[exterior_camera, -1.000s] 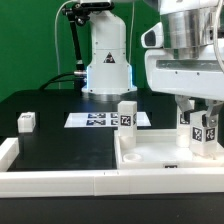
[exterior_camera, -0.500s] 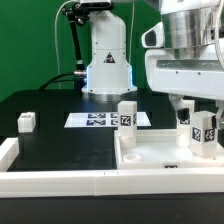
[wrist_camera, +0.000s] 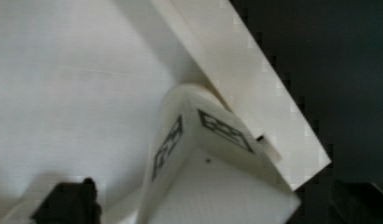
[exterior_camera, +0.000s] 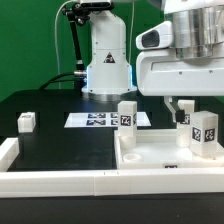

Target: Assemble square table

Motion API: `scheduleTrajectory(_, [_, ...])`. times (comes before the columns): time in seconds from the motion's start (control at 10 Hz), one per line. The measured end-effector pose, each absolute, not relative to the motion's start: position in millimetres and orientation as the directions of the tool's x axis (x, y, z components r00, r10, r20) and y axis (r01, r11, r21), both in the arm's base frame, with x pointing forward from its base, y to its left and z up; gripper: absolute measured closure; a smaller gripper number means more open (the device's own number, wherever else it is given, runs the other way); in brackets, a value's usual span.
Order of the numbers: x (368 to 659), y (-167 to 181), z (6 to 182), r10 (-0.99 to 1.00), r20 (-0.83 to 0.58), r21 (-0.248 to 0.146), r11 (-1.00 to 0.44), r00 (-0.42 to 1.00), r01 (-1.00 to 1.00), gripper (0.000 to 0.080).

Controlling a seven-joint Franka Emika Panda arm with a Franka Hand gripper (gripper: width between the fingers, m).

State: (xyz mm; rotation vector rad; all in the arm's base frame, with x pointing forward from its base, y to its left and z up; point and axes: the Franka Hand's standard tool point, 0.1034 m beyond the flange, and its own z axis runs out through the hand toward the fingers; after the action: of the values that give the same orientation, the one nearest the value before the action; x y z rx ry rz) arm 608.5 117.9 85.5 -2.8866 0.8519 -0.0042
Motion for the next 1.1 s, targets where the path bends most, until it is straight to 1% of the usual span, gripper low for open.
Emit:
scheduleTrajectory(0.2, [607.3,121.2,85.1,-0.373,-0.011,-0.125,-0.920,0.928,-0.372,0.0150])
scheduleTrajectory(0.4, [606.4,122.0,84.9,-0.214,0.006,-0.117,-0.970,0.977,-0.212,0.0150])
scheduleTrajectory(0.6, [606.2,122.8,84.8,-0.104,0.021,-0.110,-0.989,0.994,-0.101,0.0150])
scheduleTrajectory(0.8, [607.5,122.4,84.5,0.056,0.052,-0.096,-0.994,0.997,0.061,0.0150])
scheduleTrajectory(1.0, [608.4,120.5,84.2,0.138,0.067,-0.089,-0.986,0.988,0.144,0.0150])
scheduleTrajectory(1.1, [608.3,120.5,84.1,0.131,0.066,-0.090,-0.987,0.989,0.136,0.0265])
